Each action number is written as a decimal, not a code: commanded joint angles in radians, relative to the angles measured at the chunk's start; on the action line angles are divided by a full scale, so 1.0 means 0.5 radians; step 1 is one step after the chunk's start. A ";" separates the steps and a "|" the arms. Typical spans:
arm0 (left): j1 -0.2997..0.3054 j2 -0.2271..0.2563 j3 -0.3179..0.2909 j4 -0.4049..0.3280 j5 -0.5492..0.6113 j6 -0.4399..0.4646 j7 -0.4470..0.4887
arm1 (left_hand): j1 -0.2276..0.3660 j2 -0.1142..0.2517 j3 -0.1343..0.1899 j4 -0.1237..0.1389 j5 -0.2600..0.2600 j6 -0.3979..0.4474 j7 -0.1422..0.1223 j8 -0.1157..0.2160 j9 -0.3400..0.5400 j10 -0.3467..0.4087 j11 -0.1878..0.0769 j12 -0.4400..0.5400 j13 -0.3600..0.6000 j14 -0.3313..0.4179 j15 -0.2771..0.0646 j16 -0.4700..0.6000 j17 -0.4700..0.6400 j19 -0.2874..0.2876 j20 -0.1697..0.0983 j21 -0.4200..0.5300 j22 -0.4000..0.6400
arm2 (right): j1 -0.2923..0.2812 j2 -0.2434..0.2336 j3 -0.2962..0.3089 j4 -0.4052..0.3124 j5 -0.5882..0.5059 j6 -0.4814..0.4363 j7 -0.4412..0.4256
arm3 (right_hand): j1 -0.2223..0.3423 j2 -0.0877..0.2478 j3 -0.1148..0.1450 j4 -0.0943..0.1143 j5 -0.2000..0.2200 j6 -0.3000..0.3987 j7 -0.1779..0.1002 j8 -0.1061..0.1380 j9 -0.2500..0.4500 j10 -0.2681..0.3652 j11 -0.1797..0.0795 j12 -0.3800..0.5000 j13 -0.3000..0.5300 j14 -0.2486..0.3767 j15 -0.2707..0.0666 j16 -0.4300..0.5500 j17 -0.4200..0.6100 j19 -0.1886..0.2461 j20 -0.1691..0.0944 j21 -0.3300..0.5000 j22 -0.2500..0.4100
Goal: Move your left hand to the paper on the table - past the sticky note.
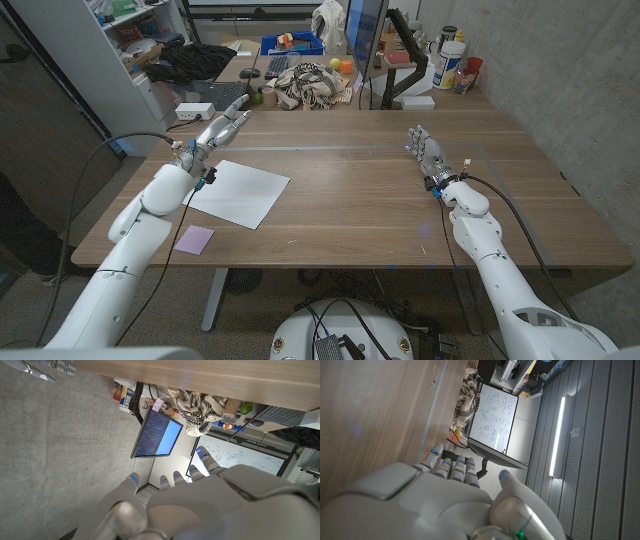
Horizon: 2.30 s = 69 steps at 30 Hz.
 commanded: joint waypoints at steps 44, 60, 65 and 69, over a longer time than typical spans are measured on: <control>0.177 0.212 -0.062 -0.184 0.407 0.171 -0.056 | 0.048 0.027 0.011 -0.001 0.013 -0.084 -0.015 0.008 0.009 -0.095 -0.080 0.022 0.004 -0.262 -0.093 -0.015 0.011 -0.544 0.004 -0.046 0.015 | 0.075 0.054 -0.055 0.078 -0.083 -0.005 -0.012 | -0.023 0.094 -0.004 0.003 0.013 0.012 -0.004 0.007 0.011 0.017 -0.007 0.009 0.010 -0.011 -0.047 0.009 0.003 0.009 -0.182 -0.025 0.009; 0.188 0.250 -0.022 -0.200 0.469 0.226 -0.082 | 0.050 0.031 0.012 0.002 0.009 -0.063 -0.015 0.013 0.009 -0.059 -0.100 0.032 0.004 -0.260 -0.108 -0.010 0.011 -0.553 0.001 -0.052 0.017 | 0.078 0.058 -0.046 0.096 -0.084 -0.009 0.004 | -0.023 0.094 -0.005 0.002 0.015 0.011 -0.005 0.007 0.011 0.019 -0.007 0.010 0.010 -0.012 -0.048 0.008 0.003 0.011 -0.182 -0.032 0.009; 0.190 0.268 -0.003 -0.195 0.491 0.234 -0.090 | 0.051 0.033 0.013 0.003 0.009 -0.056 -0.015 0.015 0.009 -0.049 -0.104 0.034 0.004 -0.260 -0.115 -0.009 0.011 -0.558 -0.005 -0.056 0.017 | 0.080 0.058 -0.045 0.100 -0.085 -0.010 0.010 | -0.023 0.094 -0.005 0.002 0.015 0.012 -0.004 0.007 0.011 0.015 -0.010 0.008 0.010 -0.011 -0.048 0.008 0.003 0.012 -0.181 -0.035 0.009; 0.199 0.281 0.008 -0.201 0.521 0.243 -0.086 | 0.052 0.034 0.014 0.004 0.008 -0.053 -0.015 0.015 0.009 -0.047 -0.105 0.034 0.004 -0.261 -0.119 -0.009 0.011 -0.561 -0.006 -0.057 0.017 | 0.082 0.058 -0.046 0.104 -0.087 -0.012 0.014 | -0.023 0.093 -0.005 0.002 0.016 0.011 -0.004 0.007 0.011 0.017 -0.009 0.009 0.010 -0.010 -0.047 0.008 0.003 0.013 -0.181 -0.037 0.009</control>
